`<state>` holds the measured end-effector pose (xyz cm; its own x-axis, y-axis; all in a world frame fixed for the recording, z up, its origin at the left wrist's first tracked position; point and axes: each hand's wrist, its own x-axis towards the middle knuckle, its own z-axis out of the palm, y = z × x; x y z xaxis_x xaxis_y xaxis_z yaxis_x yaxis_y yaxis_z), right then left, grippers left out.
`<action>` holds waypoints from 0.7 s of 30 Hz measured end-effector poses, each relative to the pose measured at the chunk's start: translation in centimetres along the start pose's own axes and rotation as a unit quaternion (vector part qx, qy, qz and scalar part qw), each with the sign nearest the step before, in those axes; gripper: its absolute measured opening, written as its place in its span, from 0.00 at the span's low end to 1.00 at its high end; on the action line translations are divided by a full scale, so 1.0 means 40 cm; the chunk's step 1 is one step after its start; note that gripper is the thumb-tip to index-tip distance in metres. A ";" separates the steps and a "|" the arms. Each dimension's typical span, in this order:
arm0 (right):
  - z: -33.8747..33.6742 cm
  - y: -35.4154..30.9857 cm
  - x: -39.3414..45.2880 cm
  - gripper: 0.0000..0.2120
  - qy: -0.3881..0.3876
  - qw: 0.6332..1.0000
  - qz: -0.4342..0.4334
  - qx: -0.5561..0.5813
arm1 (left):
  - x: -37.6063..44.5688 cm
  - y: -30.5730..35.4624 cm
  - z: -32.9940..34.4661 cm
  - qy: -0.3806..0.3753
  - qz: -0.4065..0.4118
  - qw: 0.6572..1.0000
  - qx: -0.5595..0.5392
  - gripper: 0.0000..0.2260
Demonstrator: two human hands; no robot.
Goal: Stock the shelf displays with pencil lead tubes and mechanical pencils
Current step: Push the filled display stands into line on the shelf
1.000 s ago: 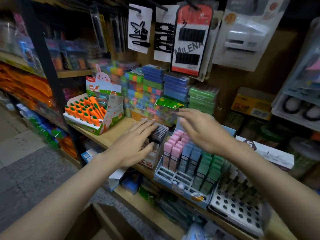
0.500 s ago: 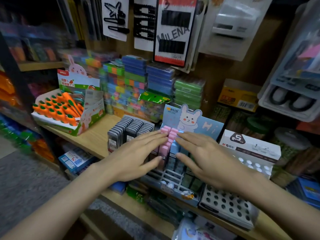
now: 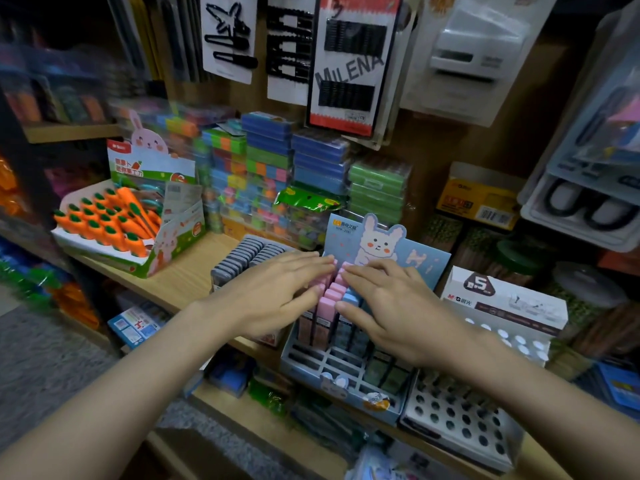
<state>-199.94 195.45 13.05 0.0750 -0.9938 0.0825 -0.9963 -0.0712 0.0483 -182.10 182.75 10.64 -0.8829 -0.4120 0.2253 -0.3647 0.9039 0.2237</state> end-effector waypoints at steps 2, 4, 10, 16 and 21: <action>-0.005 0.000 0.006 0.32 0.004 1.000 -0.001 0.002 | -0.002 -0.001 0.001 0.000 -0.004 1.000 -0.006 0.22; -0.009 0.000 0.009 0.34 0.007 1.000 -0.006 -0.012 | 0.000 0.001 -0.001 0.002 -0.007 1.000 -0.007 0.22; 0.000 0.000 0.005 0.35 0.009 1.000 0.006 -0.027 | -0.005 0.002 -0.009 0.012 -0.008 1.000 -0.015 0.21; -0.041 0.014 -0.023 0.30 0.018 0.999 0.024 0.038 | -0.033 0.012 -0.017 0.009 0.010 1.000 -0.019 0.21; -0.069 0.035 -0.144 0.29 0.052 0.997 0.004 0.057 | -0.085 0.039 -0.003 -0.005 0.052 0.998 0.021 0.23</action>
<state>-201.67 201.32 15.40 0.0648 -0.9805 0.1854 -0.9948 -0.0781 -0.0652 -179.62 185.54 10.32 -0.9195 -0.3154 0.2347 -0.2835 0.9455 0.1600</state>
